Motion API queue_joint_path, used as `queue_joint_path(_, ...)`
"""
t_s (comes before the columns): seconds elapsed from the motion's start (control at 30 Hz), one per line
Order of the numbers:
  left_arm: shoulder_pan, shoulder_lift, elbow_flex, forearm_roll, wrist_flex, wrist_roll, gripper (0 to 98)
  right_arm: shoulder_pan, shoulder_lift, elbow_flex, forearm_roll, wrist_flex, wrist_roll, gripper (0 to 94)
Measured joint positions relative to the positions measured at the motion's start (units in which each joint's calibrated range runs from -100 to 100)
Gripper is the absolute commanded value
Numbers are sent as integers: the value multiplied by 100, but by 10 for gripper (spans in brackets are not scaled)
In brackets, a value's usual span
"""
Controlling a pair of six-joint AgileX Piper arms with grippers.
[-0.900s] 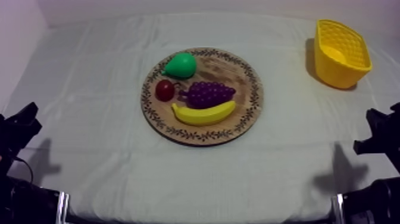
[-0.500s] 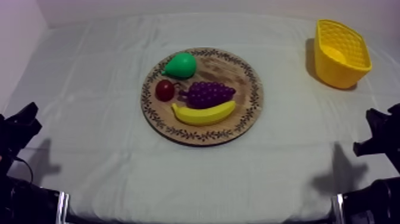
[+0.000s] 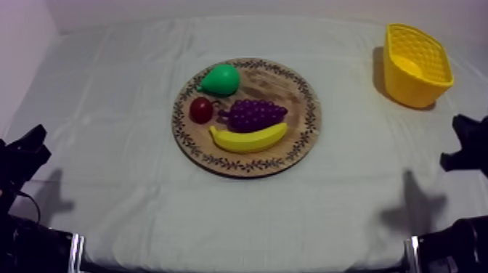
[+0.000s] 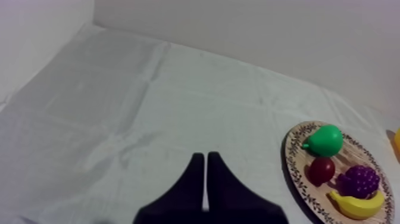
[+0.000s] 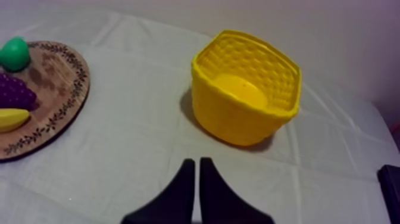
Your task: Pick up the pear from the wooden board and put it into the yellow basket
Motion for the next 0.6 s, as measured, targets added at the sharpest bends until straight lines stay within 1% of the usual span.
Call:
queue_joint_path(0.2, 0, 0, 0, 0, 0, 0, 1, -34, 1236, -1433, -374, 514, 178, 6)
queue_joint_path(0.4, 0, 0, 0, 0, 0, 0, 1, -104, 2598, -3199, -722, 1301, 379, 6)
queue_joint_path(0.53, 0, 0, 0, 0, 0, 0, 1, -178, 3448, -4371, -907, 1883, 476, 6)
queue_joint_path(0.6, 0, 0, 0, 0, 0, 0, 1, -262, 3859, -4937, -923, 2137, 504, 6)
